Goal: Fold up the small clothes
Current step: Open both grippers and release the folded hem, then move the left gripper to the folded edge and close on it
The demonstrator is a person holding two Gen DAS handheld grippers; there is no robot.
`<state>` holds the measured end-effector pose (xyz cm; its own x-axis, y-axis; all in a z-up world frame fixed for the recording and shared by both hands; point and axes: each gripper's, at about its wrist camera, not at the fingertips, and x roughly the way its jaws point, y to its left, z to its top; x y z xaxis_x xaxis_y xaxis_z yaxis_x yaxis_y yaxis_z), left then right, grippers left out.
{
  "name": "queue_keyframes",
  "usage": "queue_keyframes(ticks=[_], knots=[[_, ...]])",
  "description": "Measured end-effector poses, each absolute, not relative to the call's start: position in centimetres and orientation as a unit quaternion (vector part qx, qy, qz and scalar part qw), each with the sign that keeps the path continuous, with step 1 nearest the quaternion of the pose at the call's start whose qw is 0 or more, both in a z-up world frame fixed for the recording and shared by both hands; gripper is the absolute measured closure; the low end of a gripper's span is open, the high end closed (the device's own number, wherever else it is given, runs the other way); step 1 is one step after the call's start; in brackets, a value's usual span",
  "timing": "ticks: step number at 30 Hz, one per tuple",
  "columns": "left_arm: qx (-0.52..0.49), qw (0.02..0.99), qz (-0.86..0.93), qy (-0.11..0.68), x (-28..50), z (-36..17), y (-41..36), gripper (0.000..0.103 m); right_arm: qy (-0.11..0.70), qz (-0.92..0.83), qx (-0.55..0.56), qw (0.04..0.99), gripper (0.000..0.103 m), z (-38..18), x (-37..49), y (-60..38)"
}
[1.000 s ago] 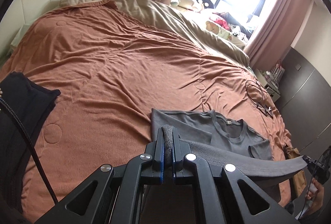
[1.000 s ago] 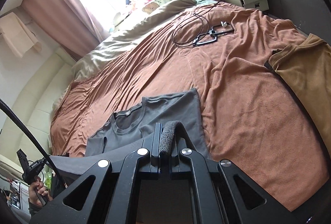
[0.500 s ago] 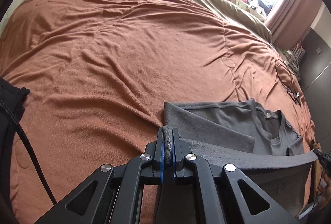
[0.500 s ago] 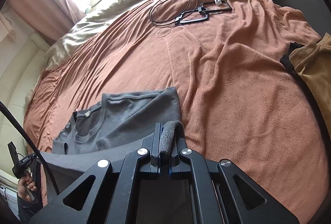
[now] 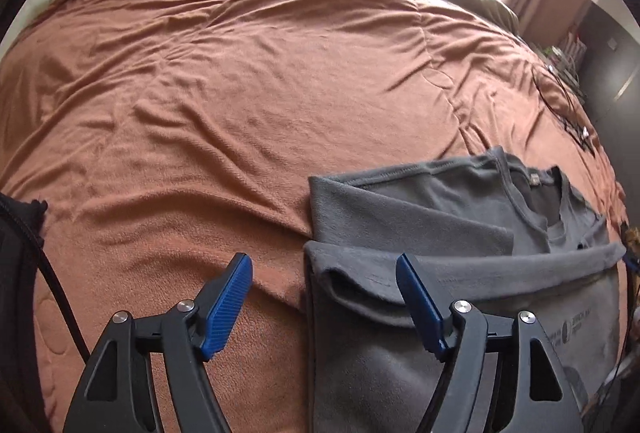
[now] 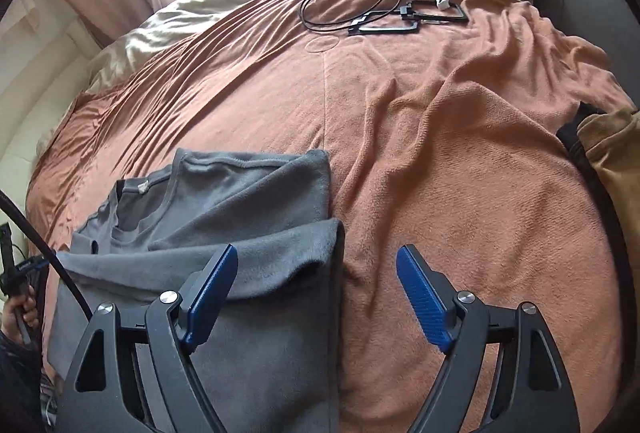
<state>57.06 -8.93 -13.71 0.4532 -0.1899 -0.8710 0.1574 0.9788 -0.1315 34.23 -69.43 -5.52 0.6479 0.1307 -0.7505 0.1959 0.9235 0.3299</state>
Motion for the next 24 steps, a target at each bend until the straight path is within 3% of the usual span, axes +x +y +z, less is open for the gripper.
queue_keyframes(ticks=[5,24], knots=[[0.064,0.843,-0.133,0.517,55.6,-14.7,-11.1,0.026,0.436,-0.019,0.135,0.89,0.022,-4.7,32.9,-69.1],[0.097,0.809,-0.124,0.567,57.5,-18.0,-11.8,0.025,0.502,-0.045,0.013,0.864,0.022,-7.4,37.9,-65.0]])
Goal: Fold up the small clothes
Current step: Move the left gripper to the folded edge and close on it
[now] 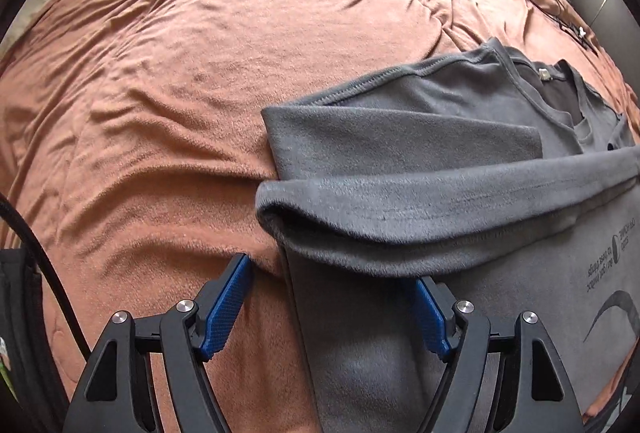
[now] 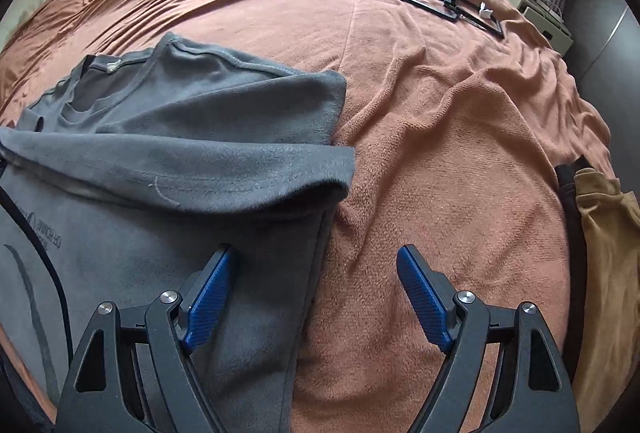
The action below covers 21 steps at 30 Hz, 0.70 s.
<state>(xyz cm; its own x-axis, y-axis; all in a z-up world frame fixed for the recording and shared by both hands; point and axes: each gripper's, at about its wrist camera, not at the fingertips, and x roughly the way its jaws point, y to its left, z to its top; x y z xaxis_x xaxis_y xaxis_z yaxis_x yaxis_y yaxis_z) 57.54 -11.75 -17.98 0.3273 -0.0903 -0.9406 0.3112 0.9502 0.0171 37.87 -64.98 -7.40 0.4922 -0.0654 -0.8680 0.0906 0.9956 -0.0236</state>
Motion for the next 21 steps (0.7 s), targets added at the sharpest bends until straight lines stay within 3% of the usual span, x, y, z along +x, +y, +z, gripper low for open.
queue_keyframes(ticks=[11,15,19,21], knots=[[0.067,0.837,-0.061,0.54,63.3,-17.7,-11.2,0.029,0.469,-0.108,0.057,0.875,0.023,-7.7,43.6,-67.1],[0.033,0.846,-0.064,0.528,63.8,-16.6,-10.8,0.049,0.445,-0.118,0.1,0.882,0.023,-7.2,43.5,-68.7],[0.005,0.859,-0.073,0.506,63.4,-14.8,-9.8,0.059,0.426,-0.094,0.123,0.892,0.042,-6.5,41.9,-69.6],[-0.007,0.862,-0.071,0.502,63.2,-14.2,-9.0,0.06,0.419,-0.084,0.129,0.895,0.045,-6.1,41.1,-69.9]])
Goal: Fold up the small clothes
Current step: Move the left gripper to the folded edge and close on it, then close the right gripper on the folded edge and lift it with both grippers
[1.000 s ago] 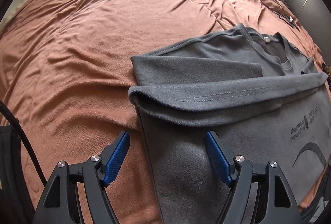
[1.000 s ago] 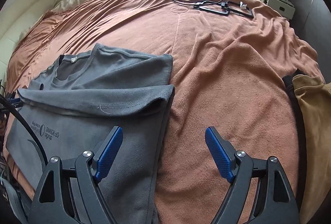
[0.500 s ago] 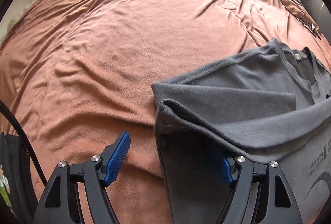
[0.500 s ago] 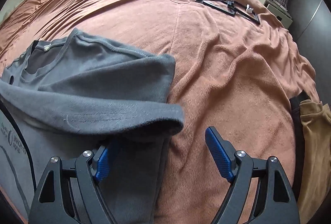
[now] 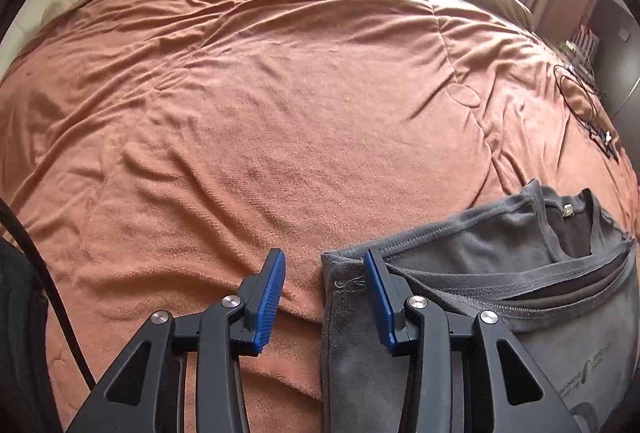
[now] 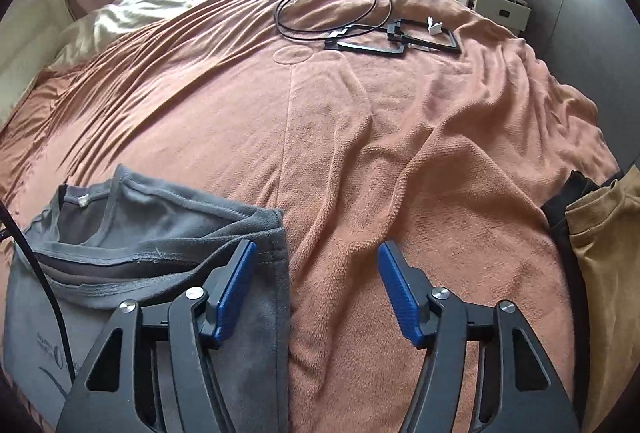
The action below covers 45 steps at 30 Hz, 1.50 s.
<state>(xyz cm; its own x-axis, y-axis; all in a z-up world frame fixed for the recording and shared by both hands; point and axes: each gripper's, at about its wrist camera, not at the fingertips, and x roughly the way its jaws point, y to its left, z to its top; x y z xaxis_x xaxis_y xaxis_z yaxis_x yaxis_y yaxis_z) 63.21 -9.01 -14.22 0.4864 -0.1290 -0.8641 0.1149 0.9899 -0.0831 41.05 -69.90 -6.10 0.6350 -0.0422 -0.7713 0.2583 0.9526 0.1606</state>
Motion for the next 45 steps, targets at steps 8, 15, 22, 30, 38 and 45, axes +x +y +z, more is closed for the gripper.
queue_keyframes(ticks=[8,15,22,30,38,45], knots=[[-0.008,0.845,-0.126,0.52,62.2,-14.9,-9.4,0.069,0.427,-0.03,0.098,0.898,0.054,-6.2,38.9,-69.7],[-0.011,0.833,-0.121,0.54,63.1,-17.7,-10.2,0.072,0.453,-0.017,0.082,0.887,0.059,-7.8,40.6,-68.5],[-0.024,0.84,-0.125,0.528,62.6,-17.6,-9.6,0.09,0.446,-0.021,0.076,0.891,0.074,-8.4,43.4,-68.2],[-0.011,0.851,-0.12,0.511,61.6,-15.9,-9.6,0.095,0.432,-0.045,0.078,0.897,0.097,-7.7,43.2,-67.7],[-0.013,0.86,-0.124,0.494,59.8,-13.2,-9.0,0.096,0.396,-0.061,0.09,0.912,0.098,-4.3,40.0,-67.7],[-0.019,0.866,-0.117,0.486,59.2,-11.2,-8.2,0.097,0.38,-0.06,0.082,0.92,0.098,-2.2,38.2,-67.2]])
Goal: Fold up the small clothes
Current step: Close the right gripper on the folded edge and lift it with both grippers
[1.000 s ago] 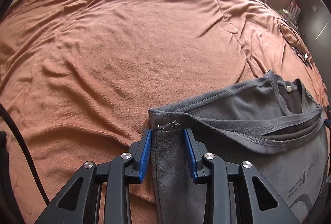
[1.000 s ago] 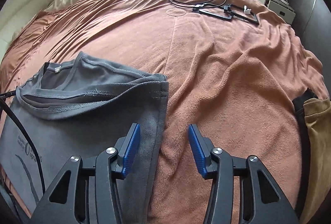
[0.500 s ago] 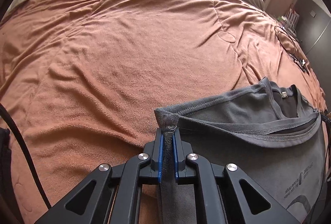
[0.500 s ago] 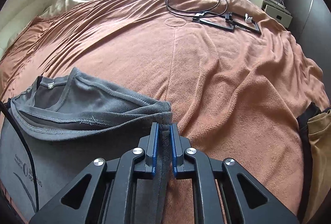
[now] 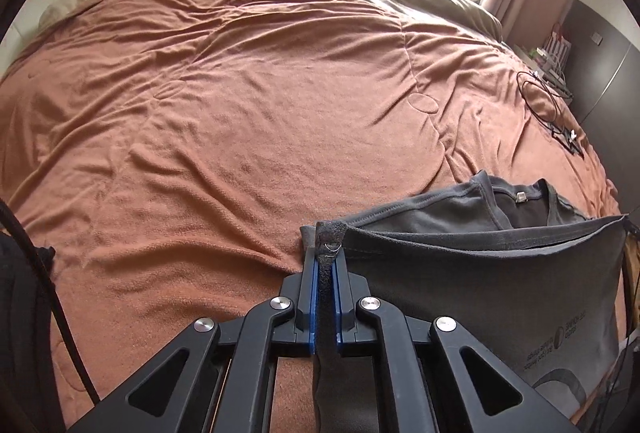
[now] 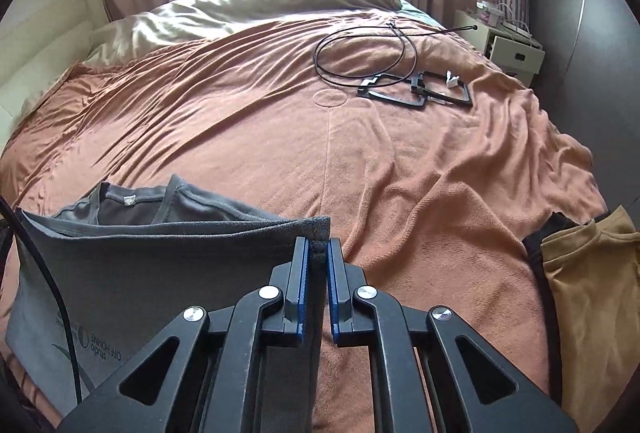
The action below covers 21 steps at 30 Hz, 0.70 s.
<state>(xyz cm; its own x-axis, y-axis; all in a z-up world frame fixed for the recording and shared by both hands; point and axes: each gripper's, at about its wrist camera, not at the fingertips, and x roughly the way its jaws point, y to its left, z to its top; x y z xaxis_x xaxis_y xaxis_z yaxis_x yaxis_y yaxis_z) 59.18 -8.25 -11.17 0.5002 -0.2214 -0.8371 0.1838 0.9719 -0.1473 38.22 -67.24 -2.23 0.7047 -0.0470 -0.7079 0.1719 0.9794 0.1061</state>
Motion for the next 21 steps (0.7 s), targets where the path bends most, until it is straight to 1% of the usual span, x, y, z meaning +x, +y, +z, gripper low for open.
queue_keyframes(ticks=[7,14,17,21], knots=[[-0.014,0.874,-0.11,0.474,59.4,-10.2,-8.4,0.098,0.38,-0.058,0.083,0.919,0.098,-1.7,38.7,-67.5],[-0.002,0.888,-0.099,0.449,62.3,-8.1,-9.4,0.098,0.374,-0.079,0.077,0.921,0.098,-0.3,41.4,-68.3],[0.006,0.886,-0.094,0.455,64.2,-9.0,-10.1,0.098,0.388,-0.087,0.073,0.915,0.098,-1.6,43.8,-68.6],[0.022,0.875,-0.085,0.476,66.5,-11.8,-11.1,0.098,0.411,-0.09,0.066,0.905,0.098,-4.2,46.9,-68.4]])
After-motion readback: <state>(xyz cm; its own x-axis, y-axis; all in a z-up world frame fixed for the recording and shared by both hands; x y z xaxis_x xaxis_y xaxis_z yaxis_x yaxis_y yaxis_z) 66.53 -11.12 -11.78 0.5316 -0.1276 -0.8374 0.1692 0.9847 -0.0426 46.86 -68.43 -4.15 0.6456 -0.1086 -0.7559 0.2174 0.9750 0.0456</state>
